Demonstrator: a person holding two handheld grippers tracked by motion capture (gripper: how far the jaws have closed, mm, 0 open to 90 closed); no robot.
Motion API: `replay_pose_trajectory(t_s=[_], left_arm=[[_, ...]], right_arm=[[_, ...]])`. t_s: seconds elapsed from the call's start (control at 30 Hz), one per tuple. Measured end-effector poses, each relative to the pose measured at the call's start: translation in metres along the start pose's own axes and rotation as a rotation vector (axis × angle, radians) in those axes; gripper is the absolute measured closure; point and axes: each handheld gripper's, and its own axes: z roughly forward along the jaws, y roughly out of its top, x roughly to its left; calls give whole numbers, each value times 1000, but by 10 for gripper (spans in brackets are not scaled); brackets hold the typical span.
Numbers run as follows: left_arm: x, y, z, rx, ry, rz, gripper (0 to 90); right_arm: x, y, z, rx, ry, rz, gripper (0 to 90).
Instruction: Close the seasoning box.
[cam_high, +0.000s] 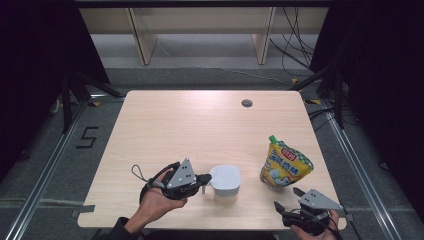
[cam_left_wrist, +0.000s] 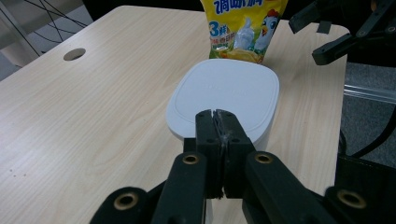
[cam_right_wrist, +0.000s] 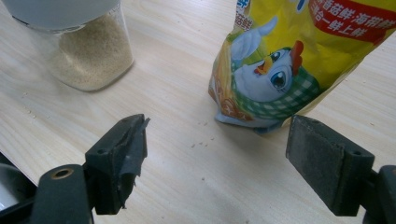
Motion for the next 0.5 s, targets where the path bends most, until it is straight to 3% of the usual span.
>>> replay_pose_trajectory(t_s=[0.03,0.1,0.2,0.23,0.3,0.37,0.4,0.43,0.5], left_arm=[[1,0,-1,-2,-2,-3,869],[2,-1,-6,-6,-2,0,855],[3,-4,-14,-13,0,-29,814],[4,-6,-16,-16,2,-39,792],[6,-9,-20,-19,-1,-58,741],[7,-13,-23,-23,-16,-71,688],[7,-16,-25,-23,-17,-84,661],[7,-20,-26,-23,-17,-90,632],[8,-24,-28,-28,-16,-102,582]], right_arm=[[-2,0,1,-7,9,-23,214],[-2,0,1,-9,5,-25,214],[-3,0,1,-17,-1,-39,214],[0,0,0,-11,-4,-14,214],[0,0,1,-13,-11,-25,214],[2,0,0,4,3,4,214],[-1,1,0,-9,-9,-32,214],[2,0,-1,10,2,7,214],[2,0,-1,7,-3,9,213]])
